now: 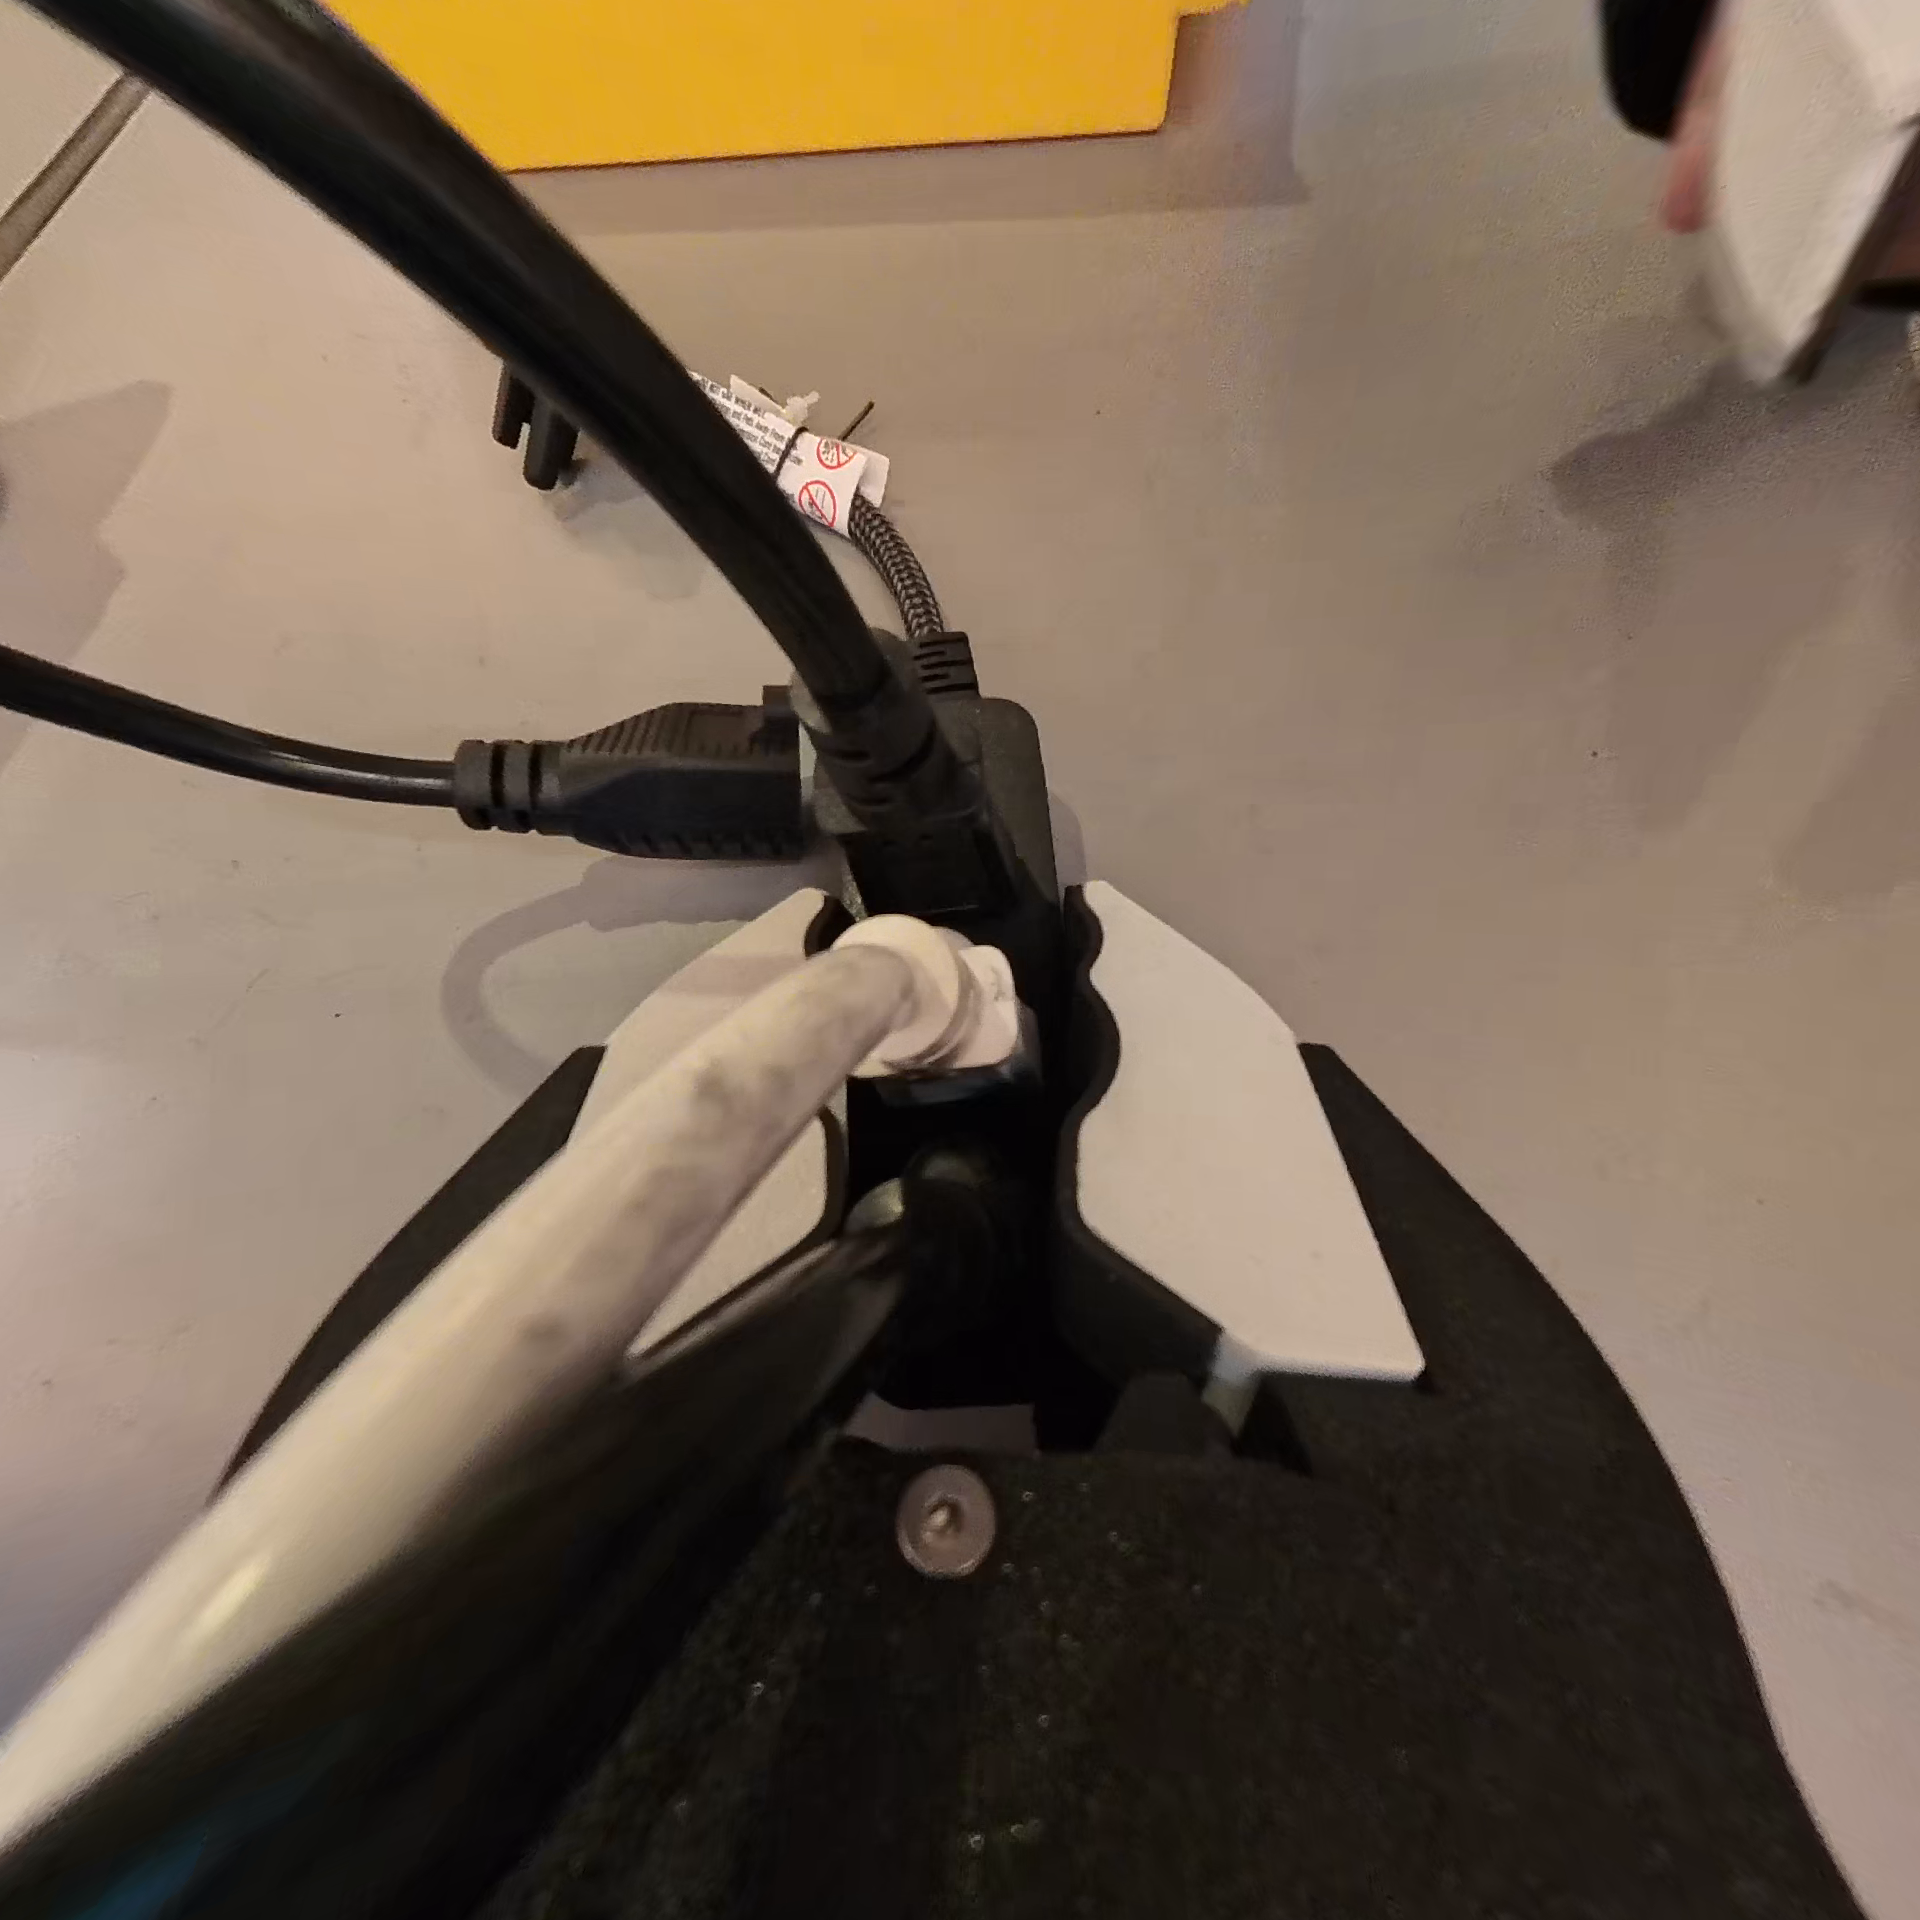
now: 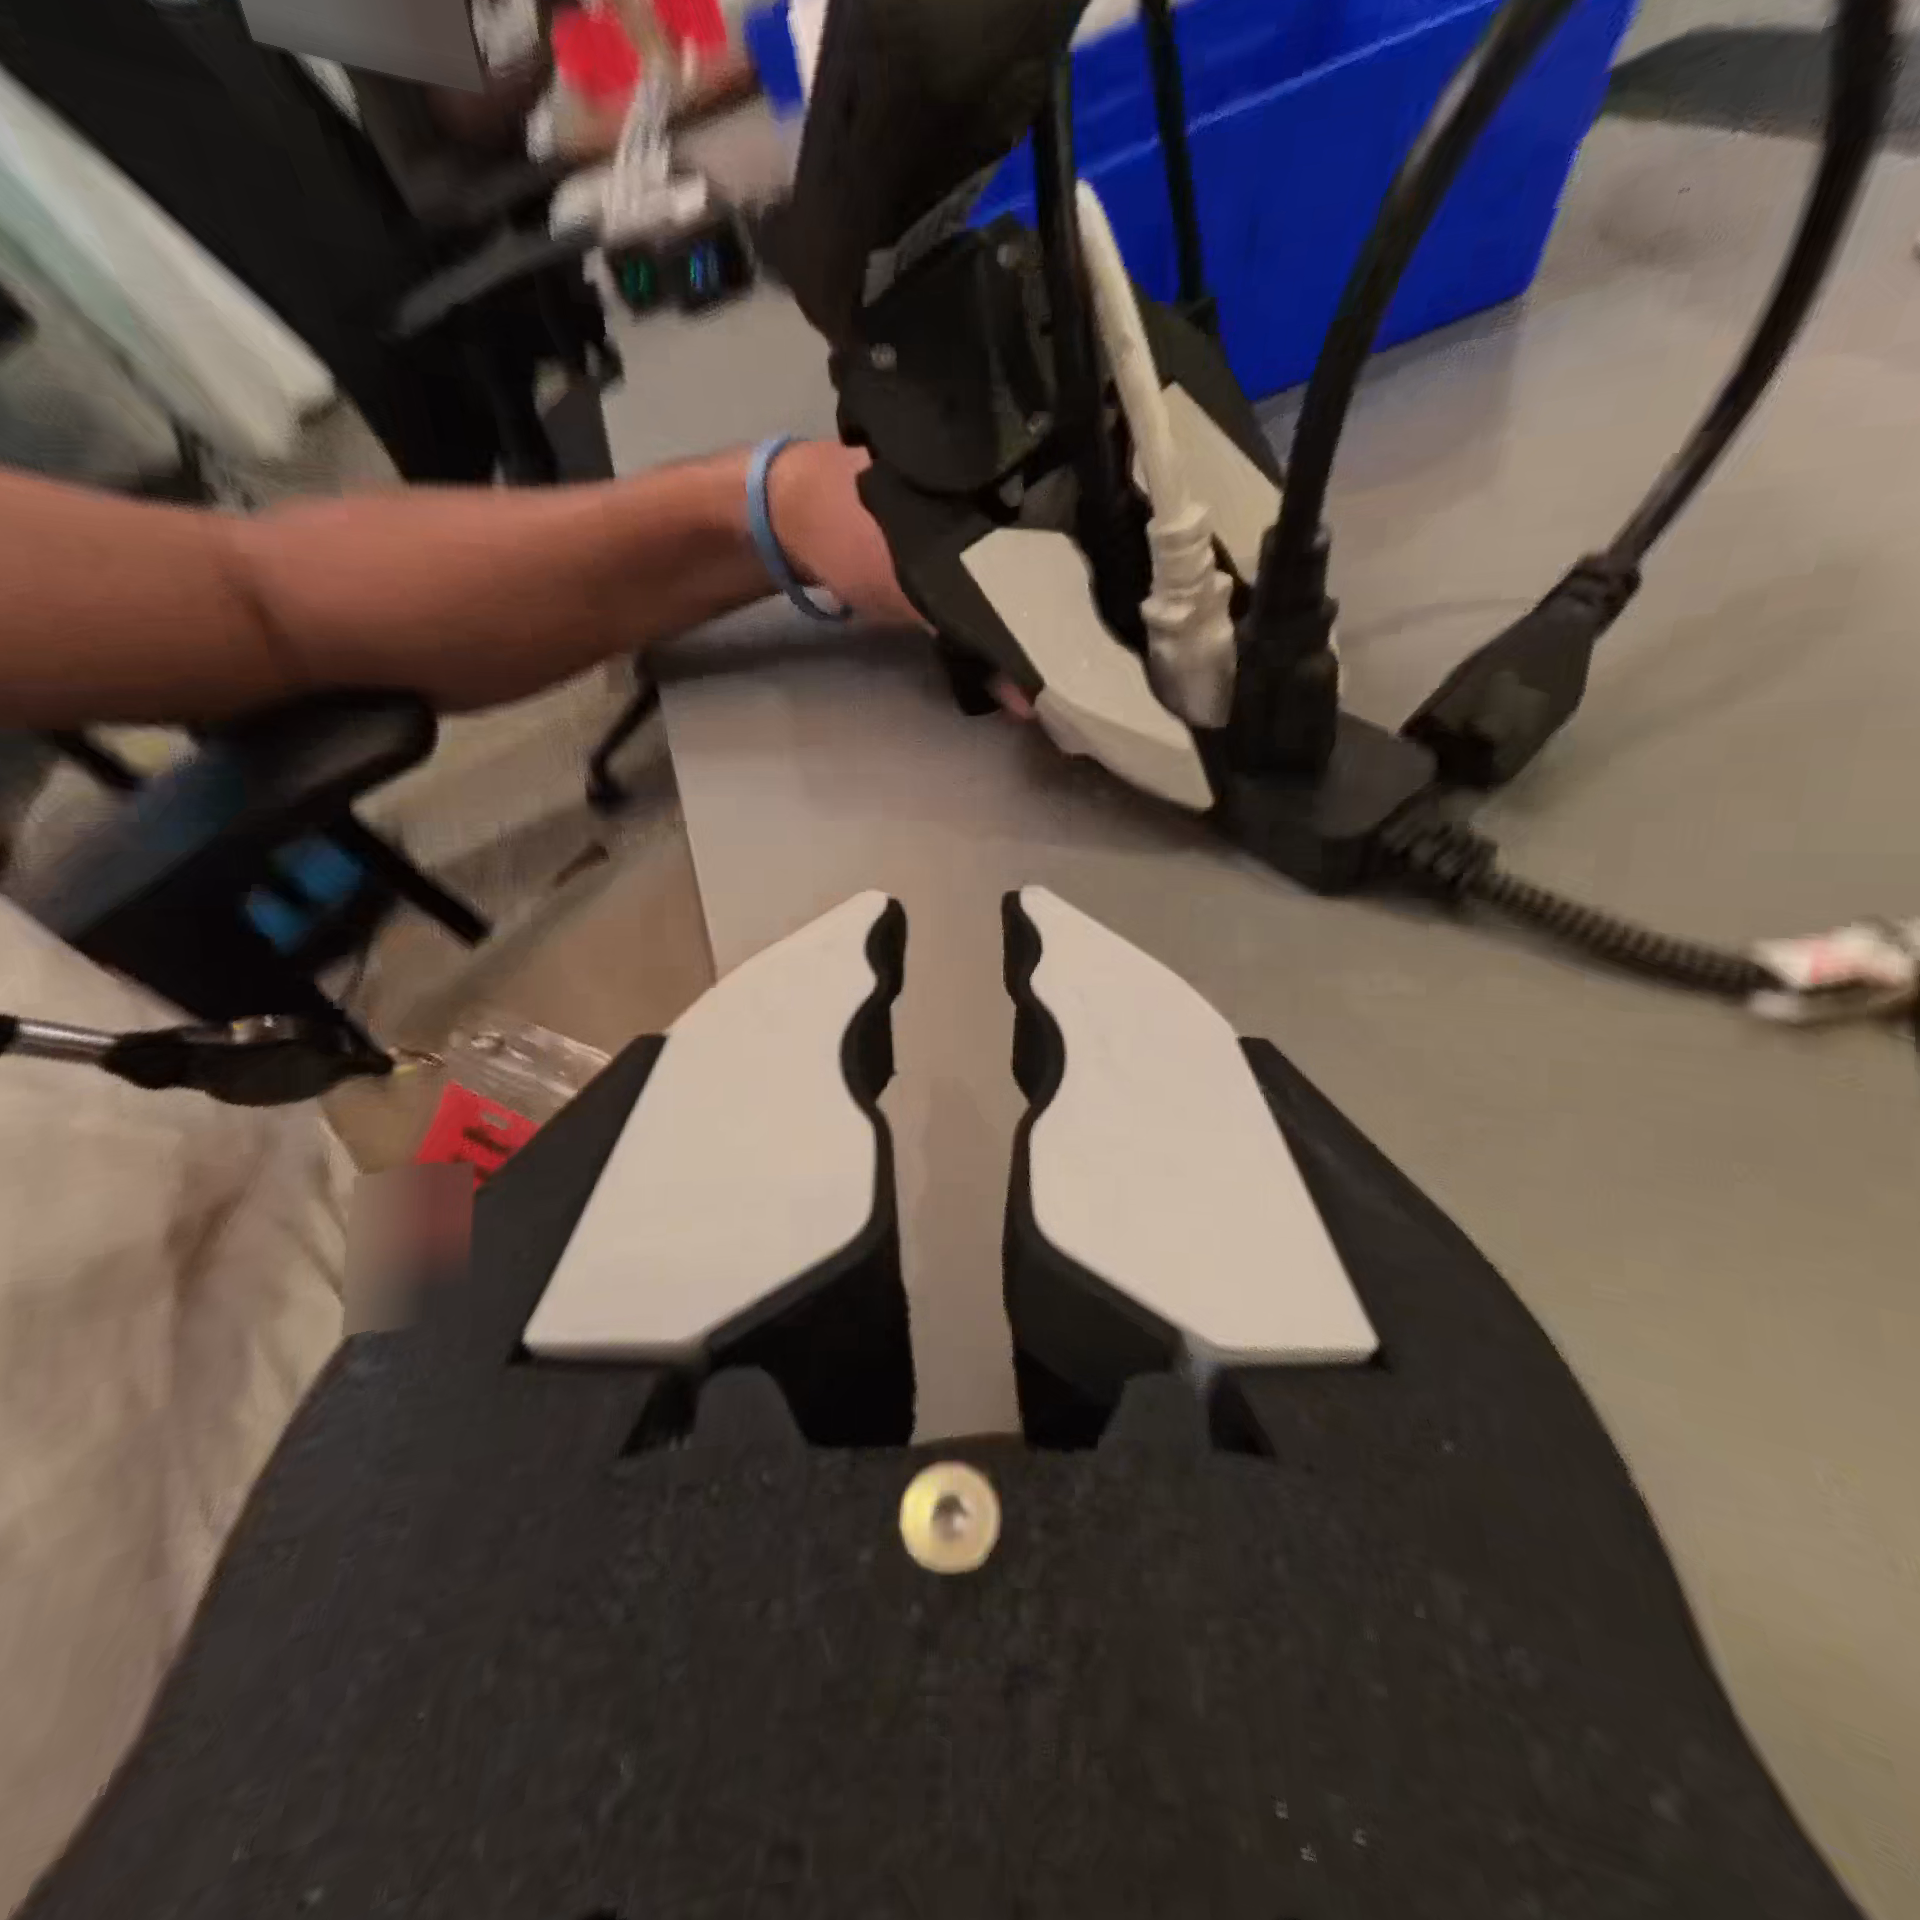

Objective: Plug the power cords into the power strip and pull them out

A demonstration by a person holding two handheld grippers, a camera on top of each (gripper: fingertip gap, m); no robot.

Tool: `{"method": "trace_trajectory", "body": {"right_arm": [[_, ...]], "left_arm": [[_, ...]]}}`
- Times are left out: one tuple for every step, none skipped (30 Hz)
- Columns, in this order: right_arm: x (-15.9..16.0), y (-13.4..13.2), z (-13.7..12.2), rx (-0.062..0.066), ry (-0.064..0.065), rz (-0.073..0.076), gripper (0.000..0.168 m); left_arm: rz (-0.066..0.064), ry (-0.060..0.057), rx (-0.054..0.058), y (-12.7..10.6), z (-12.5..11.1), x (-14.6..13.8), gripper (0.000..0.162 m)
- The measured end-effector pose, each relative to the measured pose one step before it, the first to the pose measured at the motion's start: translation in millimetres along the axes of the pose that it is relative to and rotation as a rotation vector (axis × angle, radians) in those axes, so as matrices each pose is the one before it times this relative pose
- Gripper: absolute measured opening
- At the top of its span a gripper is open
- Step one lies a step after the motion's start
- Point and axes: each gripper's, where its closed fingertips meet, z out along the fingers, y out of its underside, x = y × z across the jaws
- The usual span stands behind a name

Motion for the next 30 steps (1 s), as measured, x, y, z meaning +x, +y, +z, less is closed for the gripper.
{"method": "trace_trajectory", "body": {"right_arm": [[-2.52,4.17,-7.3,0.0618,0.0329,0.0383,0.016],[-3.78,-0.47,-7.57,0.0333,0.0177,0.0282,0.018],[-7.73,-4.39,-7.06,0.0286,-0.0189,-0.0011,0.017],[-5.26,-6.11,-5.76,0.0435,-0.0133,-0.0155,0.016],[-0.78,-4.4,-3.68,0.0374,0.0008,-0.0185,0.014],[1.42,-0.76,-1.64,0.0132,0.0023,-0.0161,0.014],[1.87,2.39,-0.04,-0.0091,-0.0023,-0.0117,0.015],[1.45,3.91,1.12,-0.0203,-0.0029,-0.011,0.015],[0.71,4.54,2.23,-0.0257,-0.0034,-0.0156,0.016],[0.53,3.85,2.69,-0.0244,0.0011,-0.0153,0.016],[-0.91,1.35,2.81,-0.009,-0.0067,-0.0027,0.016],[-2.48,-0.41,2.51,0.0035,-0.0194,0.0128,0.016],[-3.09,-0.45,2.19,0.0043,-0.0232,0.0202,0.016],[-2.11,0.27,1.94,0.0002,-0.0155,0.0166,0.016],[-0.9,0.78,1.47,-0.0036,-0.005,0.0057,0.016],[-0.12,1.43,1.29,-0.0092,0.0025,-0.0056,0.016],[0.65,2.19,1.1,-0.0146,0.0077,-0.0131,0.016],[1.4,2.73,1.09,-0.0182,0.0121,-0.0154,0.016],[1.63,2.87,1.12,-0.0199,0.0128,-0.014,0.016],[0.12,1.77,1.13,-0.015,0.0021,-0.0141,0.016],[-1.11,-0.44,0.96,-0.0075,-0.0105,-0.0178,0.016],[0.56,-3.42,0.69,-0.0037,-0.0085,-0.0195,0.017],[5.08,-5.28,0.42,-0.012,0.0068,-0.0313,0.02],[9.93,-4.76,0.29,-0.0373,0.0218,-0.0481,0.022],[12.11,-4.07,0.39,-0.0632,0.0148,-0.0512,0.025],[12.9,-3.17,-0.19,-0.0917,0.0001,-0.0446,0.028],[14.71,-3.55,-1.27,-0.1026,-0.0002,-0.0388,0.031],[15.03,-5.31,-2.06,-0.089,-0.0049,-0.0427,0.033],[14.39,-6.61,-2.96,-0.078,-0.0098,-0.0514,0.036],[13.76,-6.81,-3.81,-0.0757,-0.0112,-0.0629,0.036]], "left_arm": [[0.0001,0.0001,0.0,-0.06,0.08,0.0,0.04],[0.0001,0.0006,0.0,0.0,0.0,0.08,0.04],[-0.0001,0.0015,0.0,0.0,0.0,0.21,0.041],[0.0,0.0016,0.0,-0.05,0.09,0.1,0.041],[0.0005,0.0,-0.0001,0.01,-0.02,0.07,0.041],[0.0004,-0.0005,-0.0001,0.0,-0.02,0.0,0.041],[0.0002,-0.0004,0.0,-0.07,0.07,0.03,0.041],[0.0002,-0.0003,-0.0001,0.01,-0.01,-0.05,0.041],[0.0001,0.0,-0.0001,0.0,-0.01,0.1,0.041],[0.0001,-0.0001,-0.0001,0.01,-0.01,-0.01,0.041],[0.0001,-0.0001,-0.0001,0.01,0.0,-0.02,0.041],[0.0001,0.0,-0.0001,0.01,-0.01,0.0,0.041],[0.0,0.0001,0.0,-0.06,0.08,0.01,0.041],[0.0,0.0001,-0.0001,0.01,0.0,0.01,0.041],[0.0003,-0.0003,-0.0001,0.0,-0.01,0.04,0.041],[0.0003,-0.0004,-0.0001,0.0,-0.01,0.02,0.041],[0.0005,-0.0006,-0.0001,0.0,-0.01,-0.02,0.041],[0.0005,-0.0005,-0.0001,-0.08,-0.07,-0.01,0.041],[-0.0004,0.0005,-0.0001,0.02,0.0,-0.01,0.041],[-0.0003,0.0017,0.0,0.02,0.02,0.05,0.041],[0.0029,0.0035,0.0005,-0.37,0.3,0.03,0.041],[0.0084,0.0053,0.0012,-0.78,0.99,-0.43,0.041],[0.014,0.0074,0.002,-0.99,1.57,-0.85,0.041],[0.014,0.0114,0.0026,-1.48,2.23,-1.39,0.041],[0.0119,0.0149,0.0027,-1.61,2.51,-1.95,0.041],[0.0141,0.0161,0.003,-1.73,2.74,-2.42,0.041],[0.0147,0.0145,0.0033,-1.61,2.77,-2.8,0.041],[0.0114,0.013,0.0025,-1.43,2.67,-2.92,0.041],[0.0099,0.0118,0.0022,-1.24,2.23,-2.68,0.041],[0.0084,0.0106,0.0021,-0.99,2.01,-2.4,0.041]]}}
